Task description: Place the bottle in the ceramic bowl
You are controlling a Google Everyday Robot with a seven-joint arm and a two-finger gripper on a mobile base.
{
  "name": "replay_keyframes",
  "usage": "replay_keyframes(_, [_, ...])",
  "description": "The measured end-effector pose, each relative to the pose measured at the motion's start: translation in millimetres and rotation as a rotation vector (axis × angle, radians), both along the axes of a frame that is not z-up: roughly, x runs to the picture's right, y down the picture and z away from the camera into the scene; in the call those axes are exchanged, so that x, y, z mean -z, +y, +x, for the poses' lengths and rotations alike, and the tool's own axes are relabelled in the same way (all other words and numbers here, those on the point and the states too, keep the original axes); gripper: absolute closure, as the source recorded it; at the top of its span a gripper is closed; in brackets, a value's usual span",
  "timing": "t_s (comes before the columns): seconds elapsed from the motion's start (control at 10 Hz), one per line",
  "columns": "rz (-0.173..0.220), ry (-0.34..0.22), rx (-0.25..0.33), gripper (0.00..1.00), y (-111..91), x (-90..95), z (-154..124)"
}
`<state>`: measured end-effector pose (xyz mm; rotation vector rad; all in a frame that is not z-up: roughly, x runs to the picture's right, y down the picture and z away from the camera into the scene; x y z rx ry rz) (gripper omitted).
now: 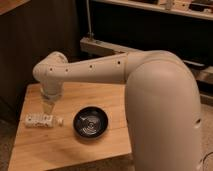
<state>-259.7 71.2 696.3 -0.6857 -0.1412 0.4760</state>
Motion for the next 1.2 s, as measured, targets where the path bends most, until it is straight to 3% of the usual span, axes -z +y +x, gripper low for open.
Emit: replay_keyframes(1.2, [0.003,0.003,0.013,0.35,0.4,0.2,1.1])
